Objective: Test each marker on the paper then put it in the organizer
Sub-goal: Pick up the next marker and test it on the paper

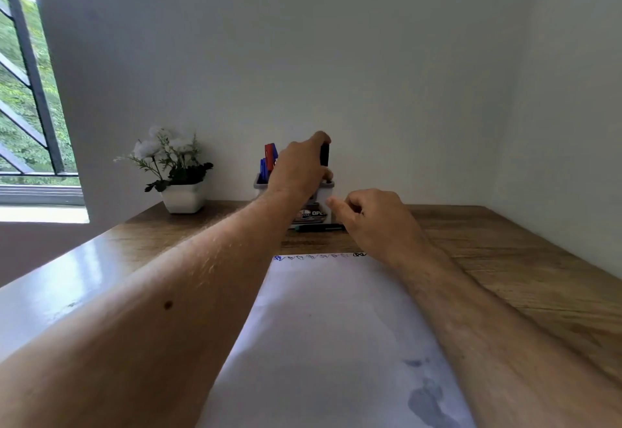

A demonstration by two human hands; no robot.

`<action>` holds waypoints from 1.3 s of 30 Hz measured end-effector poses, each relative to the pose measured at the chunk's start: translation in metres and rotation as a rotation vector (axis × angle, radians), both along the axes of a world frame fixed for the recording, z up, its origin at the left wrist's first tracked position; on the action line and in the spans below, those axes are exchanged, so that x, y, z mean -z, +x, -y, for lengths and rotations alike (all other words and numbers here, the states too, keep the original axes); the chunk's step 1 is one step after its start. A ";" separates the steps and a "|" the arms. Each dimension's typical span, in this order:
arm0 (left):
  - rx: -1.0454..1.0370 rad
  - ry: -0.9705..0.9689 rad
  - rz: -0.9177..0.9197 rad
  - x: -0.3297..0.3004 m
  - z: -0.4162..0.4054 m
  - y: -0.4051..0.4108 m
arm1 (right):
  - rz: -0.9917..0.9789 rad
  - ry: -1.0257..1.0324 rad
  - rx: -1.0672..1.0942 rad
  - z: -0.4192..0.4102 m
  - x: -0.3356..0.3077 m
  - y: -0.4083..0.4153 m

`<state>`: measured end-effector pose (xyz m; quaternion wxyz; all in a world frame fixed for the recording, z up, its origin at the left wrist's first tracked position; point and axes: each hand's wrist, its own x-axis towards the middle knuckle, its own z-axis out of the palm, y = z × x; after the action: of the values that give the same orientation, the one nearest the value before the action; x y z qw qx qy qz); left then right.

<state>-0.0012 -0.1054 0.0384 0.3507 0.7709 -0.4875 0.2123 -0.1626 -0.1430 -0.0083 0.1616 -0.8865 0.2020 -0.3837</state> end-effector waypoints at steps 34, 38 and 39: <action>-0.078 0.592 0.221 0.048 -0.053 -0.005 | 0.011 -0.011 0.069 -0.004 -0.006 -0.010; -0.047 0.603 0.194 0.047 -0.056 -0.005 | 0.012 0.004 0.074 -0.001 -0.004 -0.008; -0.035 0.618 0.190 0.046 -0.057 -0.005 | 0.013 0.006 0.079 0.000 -0.004 -0.008</action>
<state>-0.0058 -0.0481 -0.0078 0.0492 0.8260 -0.5460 0.1312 -0.1707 -0.1425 -0.0046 0.1502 -0.8750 0.2368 -0.3947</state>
